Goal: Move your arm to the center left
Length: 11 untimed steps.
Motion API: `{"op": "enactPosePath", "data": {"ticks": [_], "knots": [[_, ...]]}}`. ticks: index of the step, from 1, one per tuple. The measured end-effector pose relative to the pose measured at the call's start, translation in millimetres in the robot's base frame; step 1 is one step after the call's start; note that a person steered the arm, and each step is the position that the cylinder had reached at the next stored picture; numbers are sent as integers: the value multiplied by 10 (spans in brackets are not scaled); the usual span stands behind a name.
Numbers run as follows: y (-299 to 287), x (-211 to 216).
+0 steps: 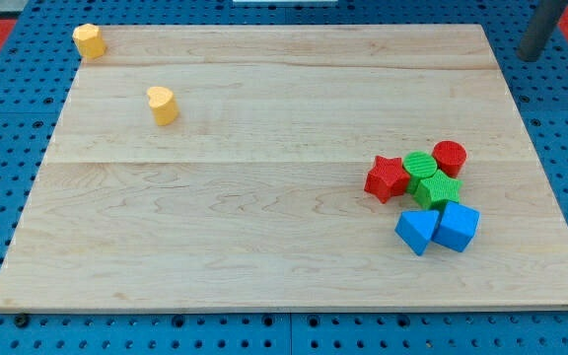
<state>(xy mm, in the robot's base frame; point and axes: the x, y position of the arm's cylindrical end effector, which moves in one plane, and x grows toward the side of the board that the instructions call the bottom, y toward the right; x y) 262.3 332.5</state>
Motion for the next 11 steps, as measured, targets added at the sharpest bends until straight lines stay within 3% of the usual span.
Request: {"op": "enactPosePath", "data": {"ticks": [1,2,7,8,11], "knots": [[-16,-28],[-417,-15],[-2893,-10],[-3315,178],[-4057,1335]]}}
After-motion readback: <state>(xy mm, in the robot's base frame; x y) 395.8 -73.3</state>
